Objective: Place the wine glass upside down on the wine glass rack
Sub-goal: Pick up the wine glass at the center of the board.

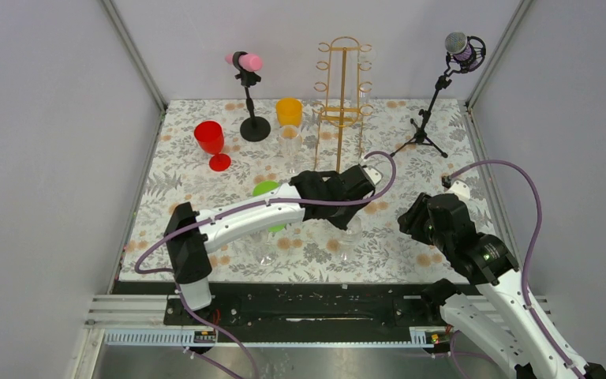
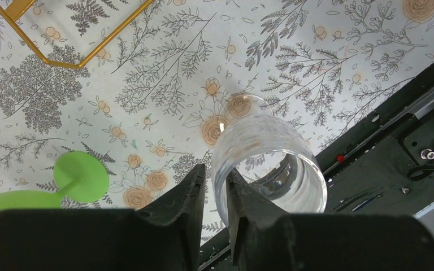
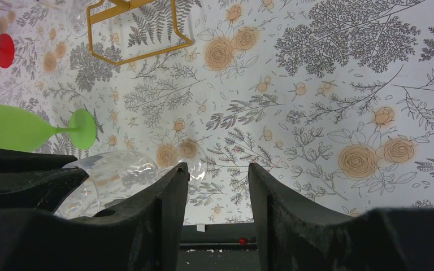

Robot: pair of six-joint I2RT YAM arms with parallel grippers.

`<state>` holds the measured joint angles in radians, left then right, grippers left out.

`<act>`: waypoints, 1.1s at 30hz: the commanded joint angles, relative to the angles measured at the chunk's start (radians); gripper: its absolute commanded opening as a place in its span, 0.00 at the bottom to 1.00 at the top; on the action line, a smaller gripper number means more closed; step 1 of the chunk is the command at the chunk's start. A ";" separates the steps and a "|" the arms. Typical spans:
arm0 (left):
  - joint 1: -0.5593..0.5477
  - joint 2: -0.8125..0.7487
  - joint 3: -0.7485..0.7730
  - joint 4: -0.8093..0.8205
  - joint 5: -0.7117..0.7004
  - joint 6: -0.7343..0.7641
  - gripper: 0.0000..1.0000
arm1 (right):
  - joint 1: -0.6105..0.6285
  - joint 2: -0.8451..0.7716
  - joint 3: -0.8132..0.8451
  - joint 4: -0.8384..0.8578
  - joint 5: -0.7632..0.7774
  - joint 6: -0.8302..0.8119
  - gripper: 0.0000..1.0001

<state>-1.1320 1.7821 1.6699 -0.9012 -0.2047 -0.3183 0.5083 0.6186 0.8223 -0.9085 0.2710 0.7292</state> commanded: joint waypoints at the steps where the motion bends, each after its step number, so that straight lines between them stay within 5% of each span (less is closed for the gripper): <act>1: -0.005 0.013 0.043 -0.031 -0.003 0.034 0.22 | -0.005 0.007 0.031 0.034 0.014 -0.022 0.52; 8: -0.006 0.007 0.042 -0.044 -0.030 0.040 0.00 | -0.005 0.012 0.029 0.037 0.015 -0.027 0.52; 24: -0.006 -0.150 0.063 0.031 -0.067 0.048 0.00 | -0.005 -0.048 0.069 0.123 -0.013 -0.052 0.53; 33: -0.008 -0.377 -0.052 0.225 -0.119 0.044 0.00 | -0.005 -0.216 0.068 0.186 -0.027 0.143 0.51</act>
<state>-1.1351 1.5574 1.6726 -0.8597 -0.2695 -0.2768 0.5083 0.4770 0.8616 -0.7956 0.2672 0.7467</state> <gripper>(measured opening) 0.058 0.523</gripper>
